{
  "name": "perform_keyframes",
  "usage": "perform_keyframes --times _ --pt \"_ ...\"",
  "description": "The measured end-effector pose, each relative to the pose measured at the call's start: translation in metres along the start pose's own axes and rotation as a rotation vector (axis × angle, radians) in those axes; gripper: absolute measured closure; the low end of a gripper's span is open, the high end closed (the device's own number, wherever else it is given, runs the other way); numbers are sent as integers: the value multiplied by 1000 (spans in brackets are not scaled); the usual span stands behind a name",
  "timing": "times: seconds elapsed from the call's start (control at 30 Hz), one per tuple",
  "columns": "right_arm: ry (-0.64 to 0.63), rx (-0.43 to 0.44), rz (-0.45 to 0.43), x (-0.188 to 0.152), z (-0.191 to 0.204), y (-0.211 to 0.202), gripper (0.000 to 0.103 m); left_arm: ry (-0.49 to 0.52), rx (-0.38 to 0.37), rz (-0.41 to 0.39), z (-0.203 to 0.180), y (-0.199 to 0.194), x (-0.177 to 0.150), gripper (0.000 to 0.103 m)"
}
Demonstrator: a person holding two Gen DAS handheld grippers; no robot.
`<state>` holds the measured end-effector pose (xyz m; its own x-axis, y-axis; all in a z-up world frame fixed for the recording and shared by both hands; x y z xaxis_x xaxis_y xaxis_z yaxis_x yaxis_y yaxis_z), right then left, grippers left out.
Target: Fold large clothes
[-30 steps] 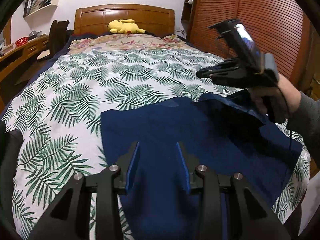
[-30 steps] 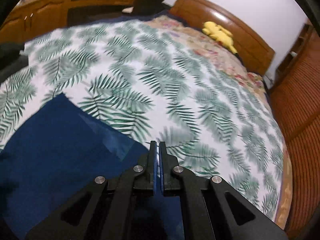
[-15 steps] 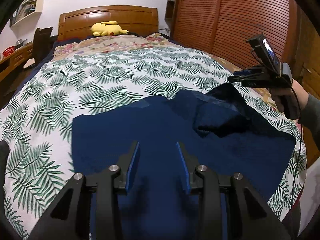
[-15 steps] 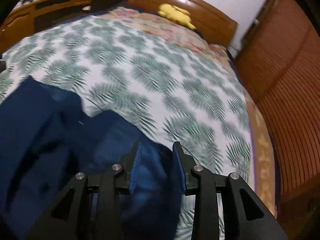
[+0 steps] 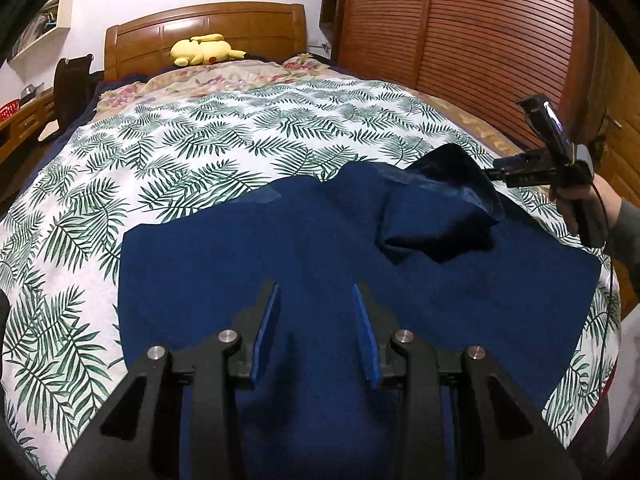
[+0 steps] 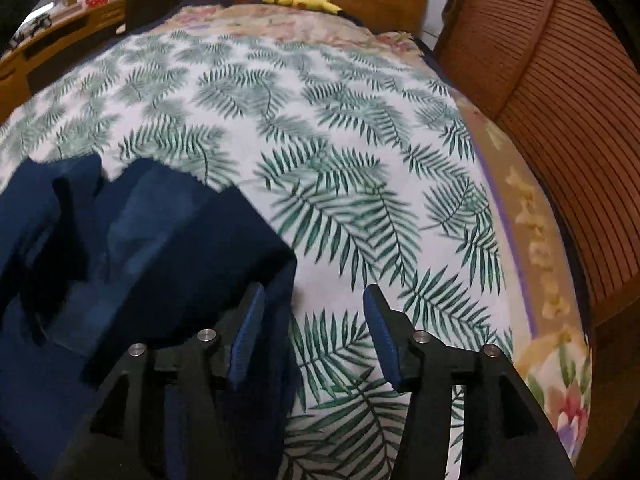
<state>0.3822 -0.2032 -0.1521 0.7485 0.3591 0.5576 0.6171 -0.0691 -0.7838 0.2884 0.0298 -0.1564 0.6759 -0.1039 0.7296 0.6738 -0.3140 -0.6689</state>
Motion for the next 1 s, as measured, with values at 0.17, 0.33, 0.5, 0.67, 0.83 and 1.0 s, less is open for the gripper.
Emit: perform_keyframes --times 0.17,0.33,0.5,0.67,0.83,1.0 --pt "12 59 27 -5 12 19 47 4 5 16 0 4 -3 68" --pt "32 97 47 6 16 39 47 9 10 24 0 7 -4 68" --pt "76 136 57 17 12 52 69 13 12 33 0 9 -6 68" --pt "30 168 6 26 19 45 101 17 17 39 0 11 -7 68" --pt "126 -34 -71 35 -11 35 102 14 25 39 1 11 -7 68" --pt "181 -193 29 22 -39 55 103 11 25 38 2 10 -8 68"
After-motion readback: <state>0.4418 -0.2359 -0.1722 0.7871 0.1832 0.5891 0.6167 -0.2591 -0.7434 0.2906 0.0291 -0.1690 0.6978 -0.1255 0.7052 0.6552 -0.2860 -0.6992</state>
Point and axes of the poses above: each gripper's, at about its wrist camera, not at the fingertips, and y roughly the way its jaws point, z to its left, x to its top, the point moved 5 cm from there along y, roughly the way its jaws point, and after that the axes turned 3 degrees about -x, right-handed, at the moved point
